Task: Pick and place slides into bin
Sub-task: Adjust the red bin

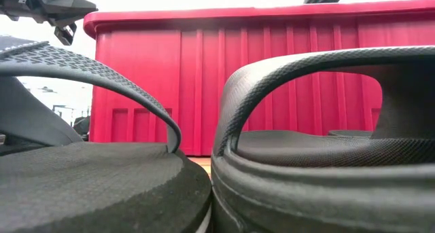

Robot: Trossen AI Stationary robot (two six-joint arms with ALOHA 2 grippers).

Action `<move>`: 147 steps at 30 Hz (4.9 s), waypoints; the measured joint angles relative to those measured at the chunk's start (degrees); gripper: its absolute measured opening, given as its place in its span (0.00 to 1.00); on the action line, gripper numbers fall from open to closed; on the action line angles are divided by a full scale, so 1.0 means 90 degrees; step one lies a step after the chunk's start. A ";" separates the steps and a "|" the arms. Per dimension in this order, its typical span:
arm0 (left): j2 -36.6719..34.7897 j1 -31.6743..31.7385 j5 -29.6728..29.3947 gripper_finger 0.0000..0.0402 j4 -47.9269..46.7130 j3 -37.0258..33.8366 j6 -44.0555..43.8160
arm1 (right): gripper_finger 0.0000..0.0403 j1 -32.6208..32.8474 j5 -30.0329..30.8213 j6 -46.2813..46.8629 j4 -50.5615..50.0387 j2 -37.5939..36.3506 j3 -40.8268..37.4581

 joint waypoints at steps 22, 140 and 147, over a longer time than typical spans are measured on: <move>0.0001 0.0000 0.0000 0.06 0.0005 0.0000 -0.0032 | 0.00 -0.0829 0.0257 -0.0804 0.1561 0.0160 -0.0036; 0.0000 0.0001 0.0006 0.06 0.0832 0.0002 0.0597 | 0.00 -0.0259 -0.2861 0.0464 0.1195 -0.1781 0.2823; 0.0002 0.0000 0.0005 0.06 0.0854 0.0002 0.0799 | 0.00 0.1149 -0.1739 0.1422 0.1349 -0.2794 0.3073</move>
